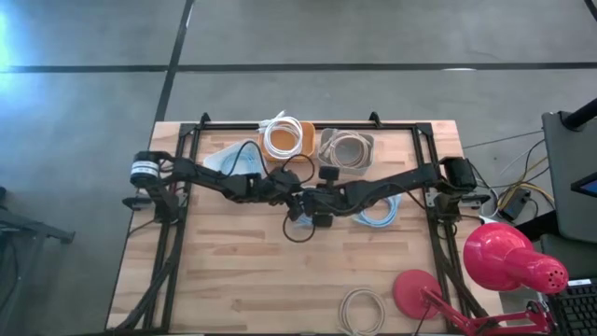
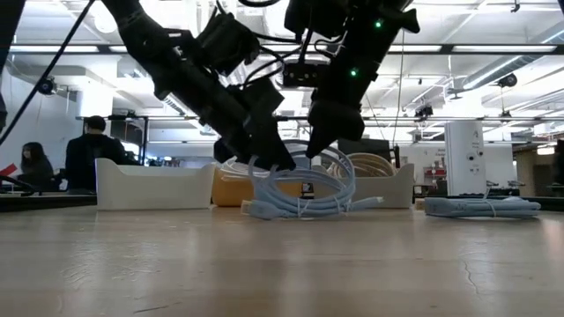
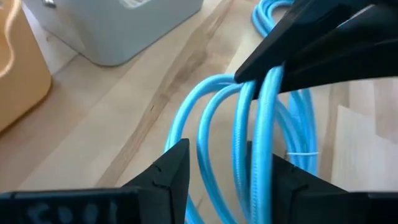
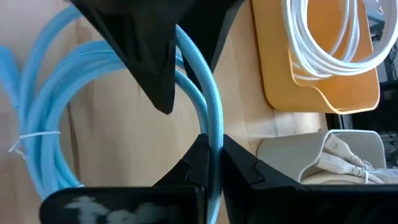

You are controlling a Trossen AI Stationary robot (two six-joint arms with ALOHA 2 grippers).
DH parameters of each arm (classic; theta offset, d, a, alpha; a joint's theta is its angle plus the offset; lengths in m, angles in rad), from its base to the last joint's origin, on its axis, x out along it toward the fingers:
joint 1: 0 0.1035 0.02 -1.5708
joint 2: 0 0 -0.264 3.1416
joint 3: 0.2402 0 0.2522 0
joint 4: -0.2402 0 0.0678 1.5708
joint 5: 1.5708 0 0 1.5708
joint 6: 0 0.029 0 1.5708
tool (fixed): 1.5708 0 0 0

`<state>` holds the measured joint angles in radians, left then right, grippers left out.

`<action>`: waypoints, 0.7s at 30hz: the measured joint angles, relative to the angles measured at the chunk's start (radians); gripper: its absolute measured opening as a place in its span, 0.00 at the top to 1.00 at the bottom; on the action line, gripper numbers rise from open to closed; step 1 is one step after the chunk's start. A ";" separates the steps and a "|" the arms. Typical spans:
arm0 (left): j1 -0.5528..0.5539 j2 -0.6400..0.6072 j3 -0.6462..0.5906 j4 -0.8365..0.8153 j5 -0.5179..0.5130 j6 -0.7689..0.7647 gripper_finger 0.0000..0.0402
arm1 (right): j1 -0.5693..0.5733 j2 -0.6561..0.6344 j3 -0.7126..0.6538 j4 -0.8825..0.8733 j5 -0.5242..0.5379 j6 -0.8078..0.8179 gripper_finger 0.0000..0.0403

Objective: Sort HDMI cables
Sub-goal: Put the bottom light blue HDMI cable into the white bin

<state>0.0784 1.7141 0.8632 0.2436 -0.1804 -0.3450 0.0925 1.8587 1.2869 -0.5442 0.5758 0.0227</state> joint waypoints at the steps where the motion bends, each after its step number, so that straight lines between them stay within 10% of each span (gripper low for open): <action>1: 0.003 0.006 0.000 0.000 0.003 0.004 0.65 | 0.001 0.000 0.000 0.004 -0.005 0.001 0.96; 11: 0.018 0.065 0.003 0.003 0.008 0.049 0.68 | 0.000 0.002 0.000 0.031 -0.065 0.083 0.96; 21: 0.018 0.050 0.002 -0.018 0.010 0.119 0.97 | 0.001 0.002 0.001 0.030 -0.065 0.083 0.86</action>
<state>0.0963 1.7642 0.8654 0.2256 -0.1700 -0.2260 0.0937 1.8610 1.2881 -0.5142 0.5105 0.1055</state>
